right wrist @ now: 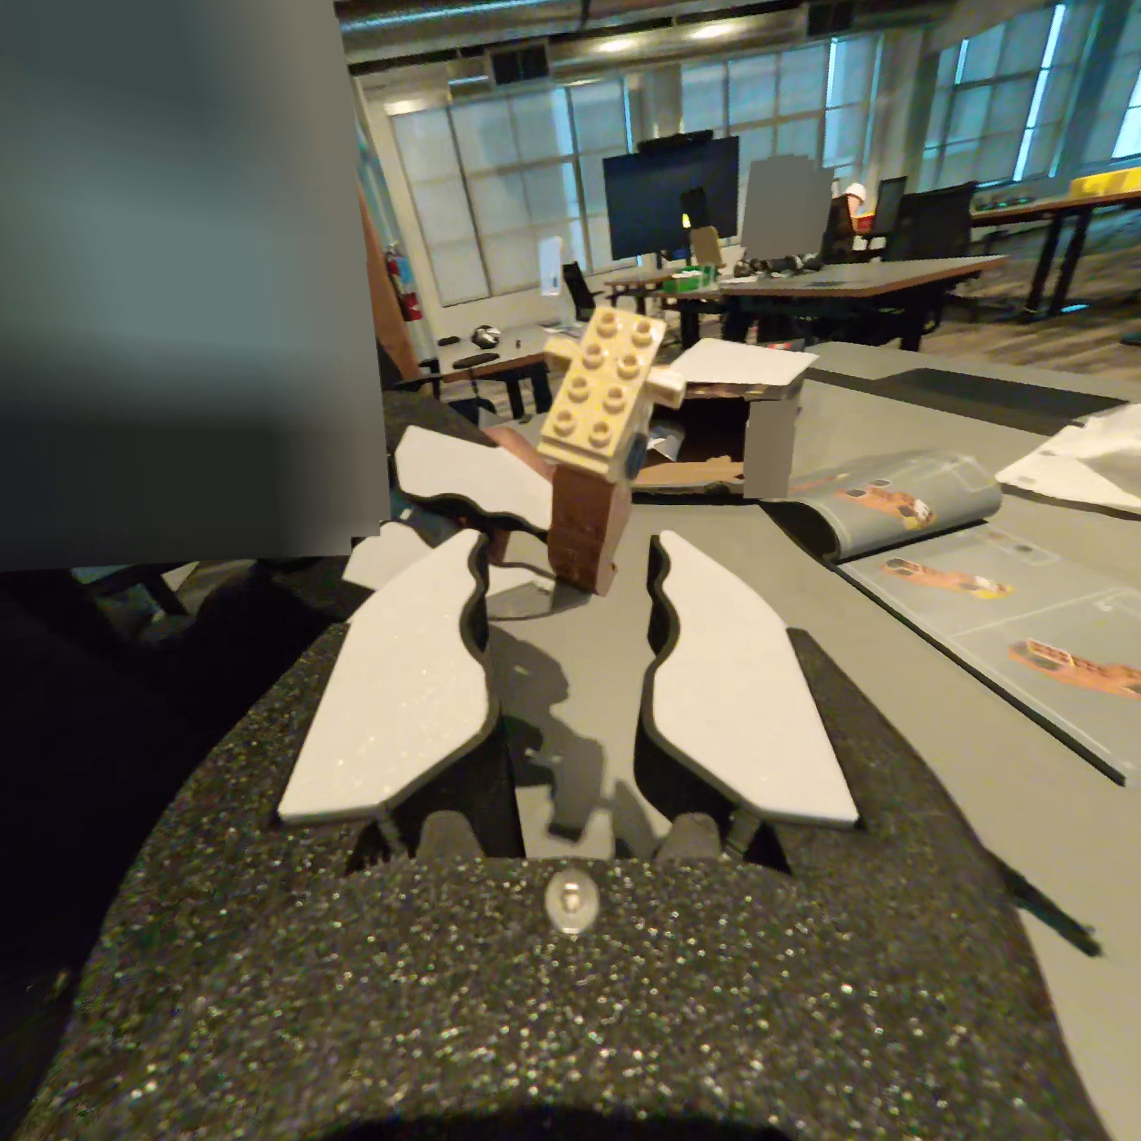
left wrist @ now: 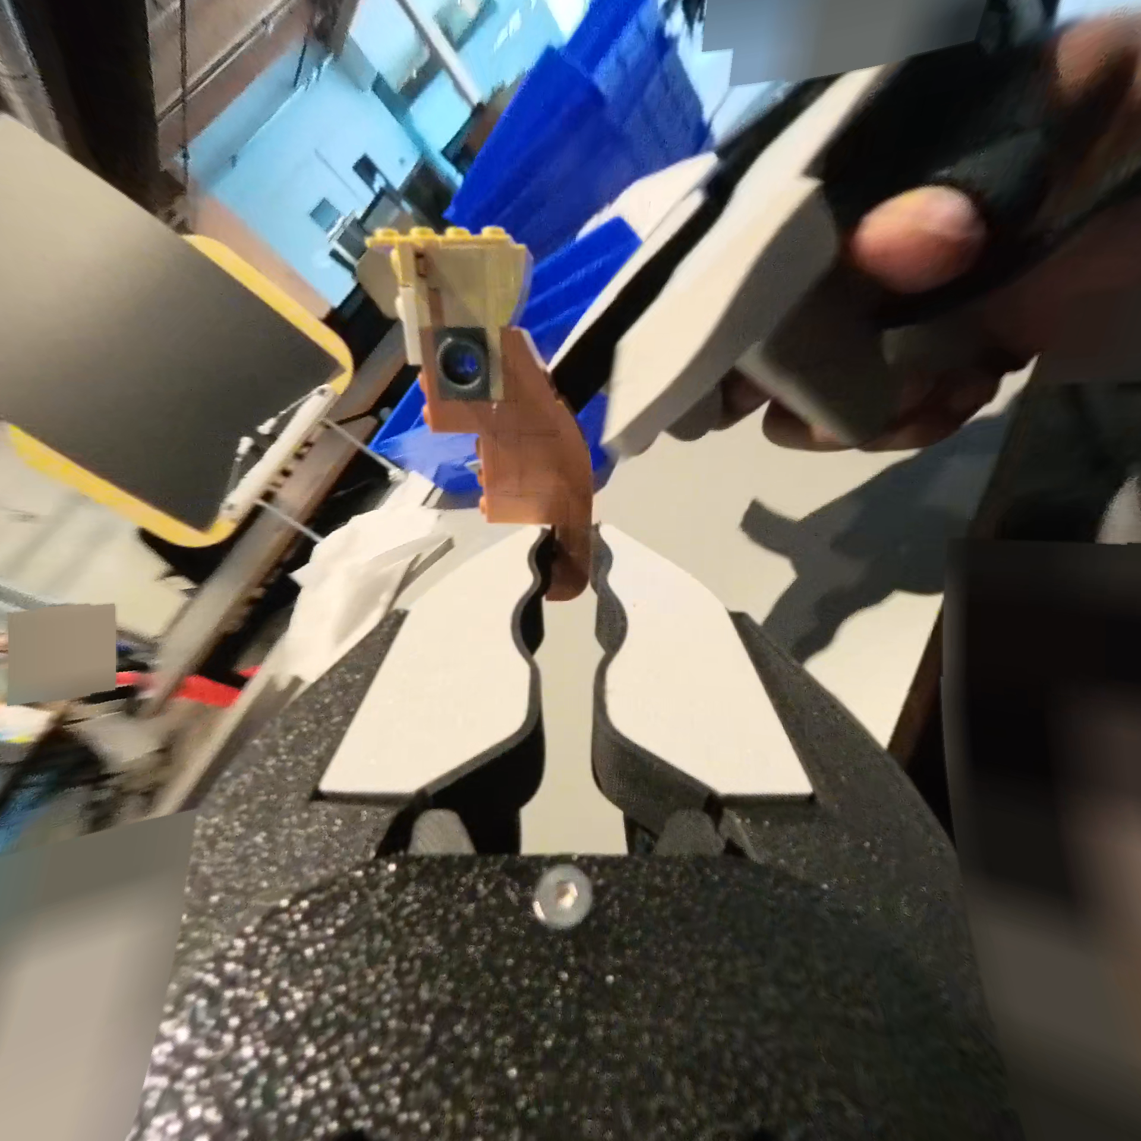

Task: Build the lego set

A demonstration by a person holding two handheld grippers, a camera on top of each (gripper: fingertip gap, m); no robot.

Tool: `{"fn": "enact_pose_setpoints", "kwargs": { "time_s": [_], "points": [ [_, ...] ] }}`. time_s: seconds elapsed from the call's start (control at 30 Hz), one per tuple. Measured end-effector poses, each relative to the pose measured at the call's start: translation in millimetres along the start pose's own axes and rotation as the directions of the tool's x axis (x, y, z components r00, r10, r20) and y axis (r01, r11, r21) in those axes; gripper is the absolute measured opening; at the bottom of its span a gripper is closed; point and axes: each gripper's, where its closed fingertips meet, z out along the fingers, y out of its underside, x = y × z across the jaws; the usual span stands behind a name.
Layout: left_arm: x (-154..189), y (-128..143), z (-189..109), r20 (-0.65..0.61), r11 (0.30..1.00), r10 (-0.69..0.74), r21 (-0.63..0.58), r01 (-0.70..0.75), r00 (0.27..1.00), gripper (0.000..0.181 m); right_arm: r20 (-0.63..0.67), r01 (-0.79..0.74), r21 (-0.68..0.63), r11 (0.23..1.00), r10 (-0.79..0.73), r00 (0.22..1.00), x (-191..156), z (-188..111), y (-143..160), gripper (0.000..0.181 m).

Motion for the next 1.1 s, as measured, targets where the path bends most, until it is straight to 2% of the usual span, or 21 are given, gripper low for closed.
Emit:
{"fn": "enact_pose_setpoints", "kwargs": {
  "time_s": [0.1, 0.17, 0.37, 0.5, 0.57, 0.63, 0.7, 0.73, 0.8, 0.97, 1.1],
  "points": [
    [2.2, 0.0, 1.3, 0.011, 0.999, 0.03, -0.018, -0.03, 0.999, 0.011, -0.037, -0.033, 0.005, 0.999, 0.033, 0.999, 5.0, 4.1, 4.2, 0.037],
    [2.0, 3.3, 0.9, 0.022, 0.996, 0.072, -0.047, -0.071, 0.997, 0.011, -0.032, -0.048, 0.051, 0.998, 0.049, 0.998, 4.9, 2.8, 0.7, 0.02],
    [0.9, 3.7, -1.0, 0.051, 0.988, 0.143, -0.071, -0.139, 0.988, 0.012, 0.043, -0.108, 0.127, 0.986, 0.103, 0.994, 5.8, 1.4, 0.5, 0.019],
    [-2.9, -1.3, -8.0, 0.028, 0.999, 0.052, -0.009, -0.052, 0.998, 0.023, 0.137, -0.224, 0.188, 0.956, 0.2, 0.97, 12.1, -6.3, -2.9, 0.018],
    [-4.7, -10.9, -15.9, -0.044, 0.991, -0.097, 0.089, 0.1, 0.994, 0.028, 0.22, -0.3, 0.226, 0.927, 0.251, 0.943, 13.0, -12.3, -7.5, 0.018],
    [-6.6, -21.3, -22.9, -0.188, 0.916, -0.329, 0.175, 0.362, 0.925, 0.031, 0.285, -0.355, 0.267, 0.896, 0.279, 0.917, 14.1, -17.6, -12.4, 0.018],
    [-10.0, -25.7, -25.0, -0.325, 0.779, -0.523, 0.191, 0.597, 0.788, 0.032, 0.326, -0.381, 0.287, 0.879, 0.285, 0.902, 13.2, -19.8, -14.5, 0.018],
    [-11.2, -26.0, -24.6, -0.371, 0.718, -0.579, 0.19, 0.67, 0.726, 0.034, 0.332, -0.386, 0.287, 0.877, 0.288, 0.898, 13.1, -19.5, -14.0, 0.018],
    [-11.6, -22.8, -20.4, -0.412, 0.642, -0.64, 0.178, 0.746, 0.649, 0.034, 0.334, -0.387, 0.278, 0.879, 0.289, 0.897, 12.7, -17.7, -11.7, 0.018],
    [4.8, -12.7, -6.0, -0.487, 0.552, -0.709, 0.065, 0.831, 0.509, 0.034, 0.351, -0.383, 0.278, 0.881, 0.278, 0.894, 10.0, -16.1, -10.2, 0.017],
    [6.7, -15.5, -3.5, -0.554, 0.449, -0.731, 0.049, 0.892, 0.398, 0.027, 0.346, -0.373, 0.256, 0.892, 0.276, 0.897, 9.4, -13.6, -5.5, 0.017]
  ]
}}
